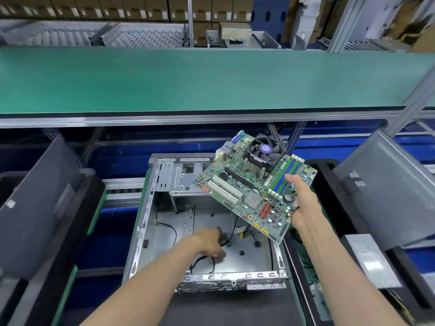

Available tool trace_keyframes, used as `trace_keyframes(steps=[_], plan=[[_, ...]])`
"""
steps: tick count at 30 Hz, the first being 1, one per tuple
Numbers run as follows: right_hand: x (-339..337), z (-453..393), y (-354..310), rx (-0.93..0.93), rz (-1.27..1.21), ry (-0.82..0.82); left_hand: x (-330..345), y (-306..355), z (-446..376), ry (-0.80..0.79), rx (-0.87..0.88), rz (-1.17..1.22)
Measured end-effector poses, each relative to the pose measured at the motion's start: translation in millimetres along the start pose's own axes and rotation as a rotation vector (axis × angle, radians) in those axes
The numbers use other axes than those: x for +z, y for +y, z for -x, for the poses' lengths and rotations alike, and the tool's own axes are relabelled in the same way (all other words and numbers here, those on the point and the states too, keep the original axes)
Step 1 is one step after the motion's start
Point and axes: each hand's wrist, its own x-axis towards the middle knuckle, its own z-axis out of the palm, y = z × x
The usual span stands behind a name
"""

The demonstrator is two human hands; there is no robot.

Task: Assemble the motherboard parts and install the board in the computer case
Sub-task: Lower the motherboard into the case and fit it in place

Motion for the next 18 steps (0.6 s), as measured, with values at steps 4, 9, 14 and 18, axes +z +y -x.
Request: trace_keyframes(steps=[4,9,14,18], plan=[[-4,0,6,0.007,0.024,0.018,3,16,-14,0.057,-0.005,0.126],[-9,0,10,0.002,0.0,0.048,11,30,-27,0.106,-0.01,0.174],[-15,-1,9,-0.017,-0.016,0.063,2,19,-22,0.217,0.001,0.331],[-15,-1,7,-0.029,-0.03,0.066,-10,7,-9,0.242,0.02,0.502]])
